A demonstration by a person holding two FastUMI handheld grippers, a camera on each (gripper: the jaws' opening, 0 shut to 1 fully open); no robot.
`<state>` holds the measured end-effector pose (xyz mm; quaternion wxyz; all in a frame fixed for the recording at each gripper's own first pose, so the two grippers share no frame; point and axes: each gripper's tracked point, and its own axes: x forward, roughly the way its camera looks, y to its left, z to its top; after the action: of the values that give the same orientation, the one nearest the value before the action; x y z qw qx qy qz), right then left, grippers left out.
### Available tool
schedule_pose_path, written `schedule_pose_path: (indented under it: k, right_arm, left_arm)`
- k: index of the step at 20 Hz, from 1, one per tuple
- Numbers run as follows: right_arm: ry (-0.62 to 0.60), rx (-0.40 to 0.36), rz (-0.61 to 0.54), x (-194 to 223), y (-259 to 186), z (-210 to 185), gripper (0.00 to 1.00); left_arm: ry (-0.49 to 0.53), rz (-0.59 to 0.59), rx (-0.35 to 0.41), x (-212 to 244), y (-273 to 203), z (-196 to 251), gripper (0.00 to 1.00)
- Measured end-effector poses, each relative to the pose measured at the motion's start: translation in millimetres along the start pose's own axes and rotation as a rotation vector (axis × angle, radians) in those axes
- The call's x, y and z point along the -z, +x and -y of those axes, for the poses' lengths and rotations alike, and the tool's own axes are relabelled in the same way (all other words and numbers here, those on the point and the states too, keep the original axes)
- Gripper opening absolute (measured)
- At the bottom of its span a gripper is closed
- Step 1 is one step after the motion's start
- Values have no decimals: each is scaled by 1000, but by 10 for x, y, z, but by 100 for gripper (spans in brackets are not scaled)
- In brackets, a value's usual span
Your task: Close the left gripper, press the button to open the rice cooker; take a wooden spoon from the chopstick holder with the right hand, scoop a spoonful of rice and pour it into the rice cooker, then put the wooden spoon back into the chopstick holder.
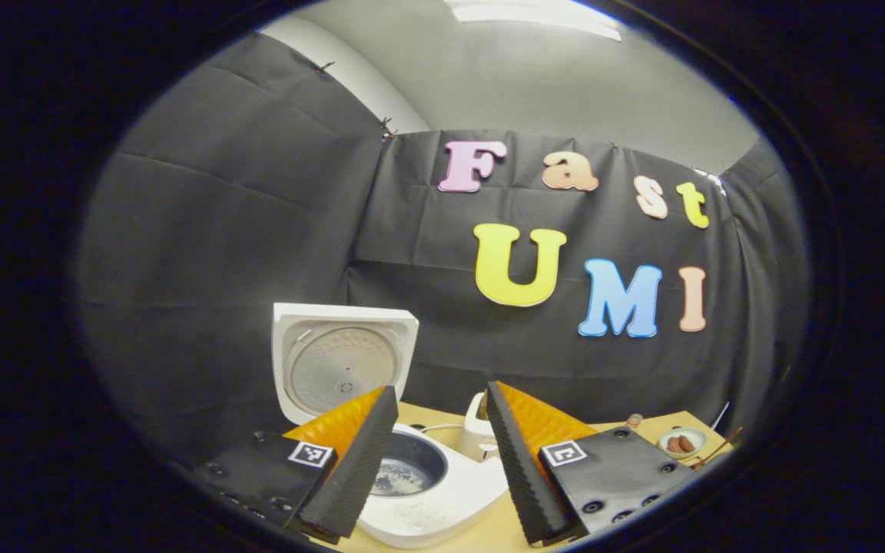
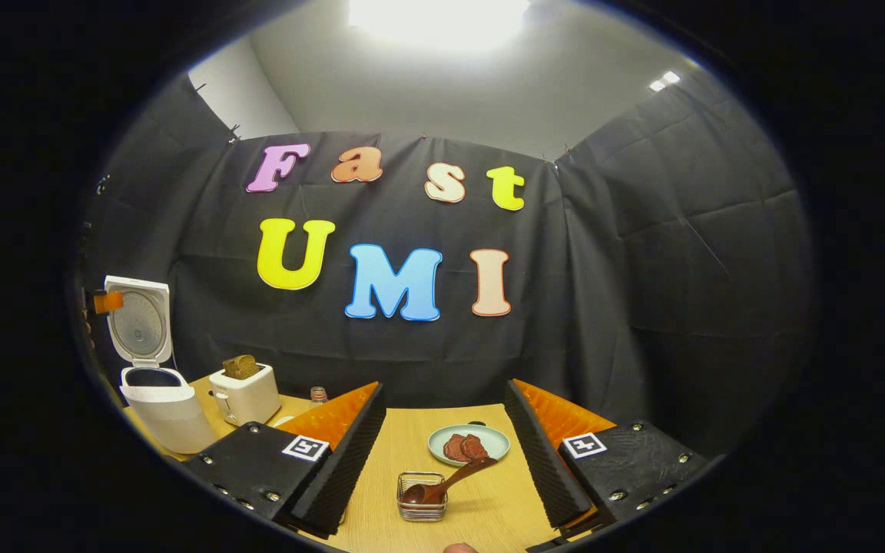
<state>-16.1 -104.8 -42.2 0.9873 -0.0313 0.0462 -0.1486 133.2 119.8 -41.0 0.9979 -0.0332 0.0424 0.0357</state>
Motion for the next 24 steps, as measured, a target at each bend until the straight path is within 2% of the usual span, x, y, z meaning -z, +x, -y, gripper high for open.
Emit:
schedule_pose_path:
  k: [5,6,9,12,17,20,23,24]
  right_arm:
    - [71,-8,-64,275,346,182,95]
    - [86,-10,-90,379,418,215,95]
    - [139,-19,-155,649,603,295,95]
    - [199,-34,-226,978,759,295,95]
    - [251,-16,-348,1491,888,335,95]
    - [282,-24,-429,1810,895,276,95]
    - [310,-37,-480,2008,914,211,93]
    - [318,-38,-493,2054,916,197,93]
  left_arm:
    - [66,52,35,-194,-438,359,99]
    - [80,56,43,-223,-517,434,95]
    - [98,69,57,-340,-721,581,99]
    - [98,78,73,-439,-883,711,97]
    - [126,102,39,-600,-1006,659,99]
    - [125,97,15,-610,-1068,602,97]
    - [147,88,-11,-590,-1136,533,99]
    - [152,89,-15,-598,-1156,539,97]
